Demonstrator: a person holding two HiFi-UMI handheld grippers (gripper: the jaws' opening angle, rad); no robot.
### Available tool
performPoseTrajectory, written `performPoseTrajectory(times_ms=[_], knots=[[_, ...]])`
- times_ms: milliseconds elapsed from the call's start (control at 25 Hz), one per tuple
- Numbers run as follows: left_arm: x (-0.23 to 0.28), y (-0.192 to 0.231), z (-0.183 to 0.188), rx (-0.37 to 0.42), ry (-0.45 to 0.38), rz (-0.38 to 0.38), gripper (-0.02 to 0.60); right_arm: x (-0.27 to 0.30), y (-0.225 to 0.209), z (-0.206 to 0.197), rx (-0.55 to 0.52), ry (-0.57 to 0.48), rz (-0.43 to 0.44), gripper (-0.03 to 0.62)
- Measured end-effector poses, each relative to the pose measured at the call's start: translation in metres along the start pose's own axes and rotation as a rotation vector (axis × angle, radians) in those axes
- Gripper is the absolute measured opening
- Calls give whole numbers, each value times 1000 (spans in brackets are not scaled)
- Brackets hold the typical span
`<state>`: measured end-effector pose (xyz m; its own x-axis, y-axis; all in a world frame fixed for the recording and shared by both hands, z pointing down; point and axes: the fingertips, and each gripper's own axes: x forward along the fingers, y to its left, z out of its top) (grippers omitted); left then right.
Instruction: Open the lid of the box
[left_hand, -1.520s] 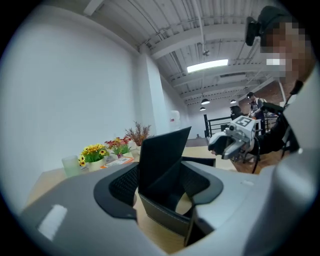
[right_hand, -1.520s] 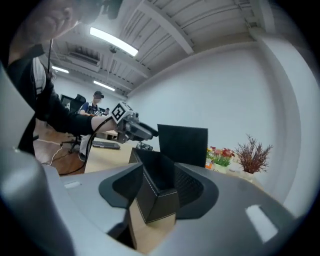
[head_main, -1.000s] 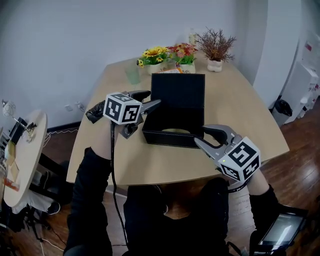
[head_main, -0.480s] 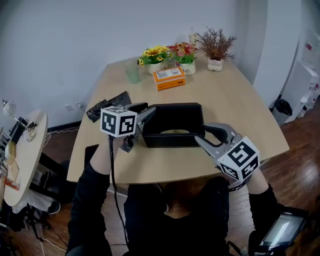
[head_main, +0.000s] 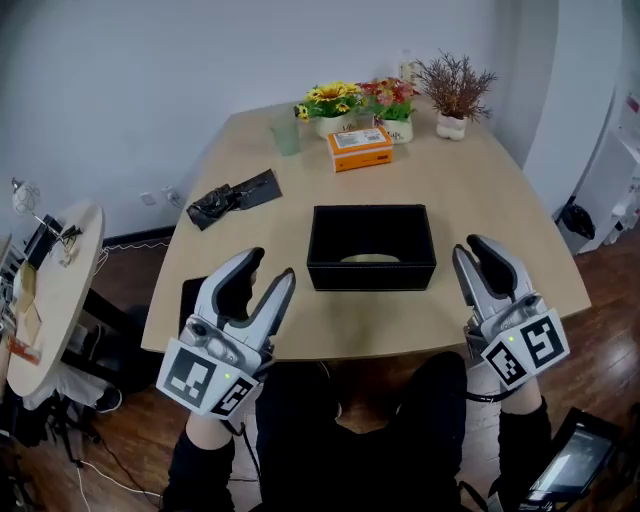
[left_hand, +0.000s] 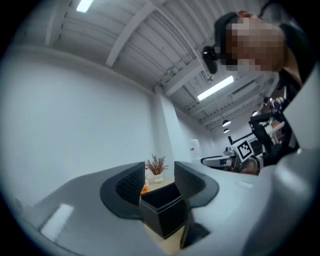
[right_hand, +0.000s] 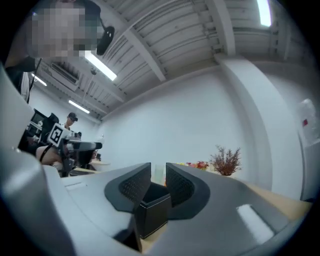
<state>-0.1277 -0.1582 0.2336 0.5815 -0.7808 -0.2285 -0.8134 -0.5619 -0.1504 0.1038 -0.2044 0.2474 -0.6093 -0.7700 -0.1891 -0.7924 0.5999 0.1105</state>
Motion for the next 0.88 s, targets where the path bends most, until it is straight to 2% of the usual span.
performPoseTrajectory(times_ms=[80, 200, 240, 360, 440, 680, 880], knots=[[-11, -13, 8, 117, -53, 67, 166, -14, -7, 10, 17, -79, -88, 84], [-20, -23, 3, 220, -66, 169, 163, -35, -13, 25, 8, -182, -218, 83], [-22, -23, -1, 228, -60, 195, 163, -42, -12, 29, -12, -209, -259, 81], [-29, -19, -2, 188, -87, 256, 163, -61, -8, 40, -94, -276, -367, 83], [-34, -16, 0, 177, -108, 286, 163, -68, -1, 44, -130, -300, -399, 83], [-30, -14, 8, 197, -127, 284, 155, -58, 24, 59, -212, -329, -365, 83], [-11, -15, 15, 157, -129, 215, 140, -32, 51, 70, -183, -319, -202, 83]])
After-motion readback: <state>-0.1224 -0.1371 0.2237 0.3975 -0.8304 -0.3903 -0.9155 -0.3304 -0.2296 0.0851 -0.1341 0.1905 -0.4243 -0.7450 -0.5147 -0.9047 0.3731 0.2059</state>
